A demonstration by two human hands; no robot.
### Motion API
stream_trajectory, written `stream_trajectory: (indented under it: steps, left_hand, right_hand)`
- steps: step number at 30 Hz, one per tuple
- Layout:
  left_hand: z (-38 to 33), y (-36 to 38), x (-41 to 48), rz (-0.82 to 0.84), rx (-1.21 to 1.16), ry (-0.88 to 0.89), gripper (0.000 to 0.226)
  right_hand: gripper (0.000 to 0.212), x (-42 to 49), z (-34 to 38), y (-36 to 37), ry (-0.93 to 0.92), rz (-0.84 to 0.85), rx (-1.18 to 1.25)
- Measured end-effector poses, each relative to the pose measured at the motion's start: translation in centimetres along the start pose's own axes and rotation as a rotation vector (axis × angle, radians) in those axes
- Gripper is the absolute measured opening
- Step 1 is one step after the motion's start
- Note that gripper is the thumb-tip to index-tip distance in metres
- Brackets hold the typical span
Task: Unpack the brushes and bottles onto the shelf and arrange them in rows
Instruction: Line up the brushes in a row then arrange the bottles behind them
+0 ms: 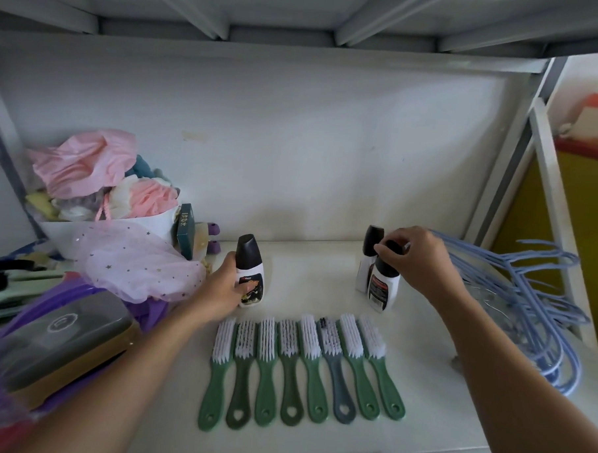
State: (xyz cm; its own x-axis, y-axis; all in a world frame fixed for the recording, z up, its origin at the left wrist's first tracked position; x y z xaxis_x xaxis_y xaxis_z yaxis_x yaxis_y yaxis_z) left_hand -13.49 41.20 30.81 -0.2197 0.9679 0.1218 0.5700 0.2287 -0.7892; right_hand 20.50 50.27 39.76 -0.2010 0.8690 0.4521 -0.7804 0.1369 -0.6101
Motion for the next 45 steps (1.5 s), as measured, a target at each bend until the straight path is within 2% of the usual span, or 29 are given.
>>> stream_trajectory:
  steps: [11, 21, 25, 32, 35, 40, 42, 45]
  left_hand:
    - [0.1, -0.1, -0.1, -0.011, -0.001, -0.003, 0.050]
    - [0.0, -0.3, 0.2, -0.007, -0.040, -0.030, 0.051]
    - [-0.1, -0.4, 0.1, -0.011, -0.057, -0.051, 0.049]
    - [0.3, -0.3, 0.2, -0.006, -0.069, -0.078, 0.043]
    - [0.2, -0.3, 0.1, 0.001, -0.084, -0.068, 0.042]
    - [0.3, -0.3, 0.0, -0.001, -0.087, -0.072, 0.039]
    - [0.2, -0.3, -0.1, -0.004, -0.108, -0.075, 0.039]
    - [0.0, -0.2, -0.2, -0.001, -0.138, -0.079, 0.041]
  right_hand:
    - [0.030, -0.9, 1.3, 0.0, -0.004, 0.079, -0.060]
    - [0.025, -1.0, 5.4, 3.3, -0.107, 0.072, 0.109]
    - [0.024, -1.0, 7.6, 6.5, -0.145, 0.136, 0.186]
    - [0.021, -0.8, 9.8, 10.1, -0.193, 0.192, 0.171]
    - [0.030, -0.8, 9.8, 11.1, -0.178, 0.209, 0.151]
    - [0.068, -1.2, 8.8, 11.8, -0.076, 0.131, 0.038]
    - [0.068, -1.5, 8.4, 12.2, -0.050, 0.118, 0.008]
    - [0.058, -1.7, 7.7, 12.7, -0.010, 0.135, -0.006]
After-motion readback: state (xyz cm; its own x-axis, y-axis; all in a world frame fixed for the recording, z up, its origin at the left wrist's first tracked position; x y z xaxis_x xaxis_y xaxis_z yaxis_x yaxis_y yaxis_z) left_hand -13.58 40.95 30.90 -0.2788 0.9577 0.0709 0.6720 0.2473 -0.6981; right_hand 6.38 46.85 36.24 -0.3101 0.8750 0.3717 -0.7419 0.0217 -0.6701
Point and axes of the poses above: each hand's wrist, its own x-axis towards the middle knuckle, its own y-axis out of the palm, z = x × y, the point moved 6 cm from there along x, towards the middle knuckle, and after that the axes turned 12 degrees about x, right-handed, at the moved point
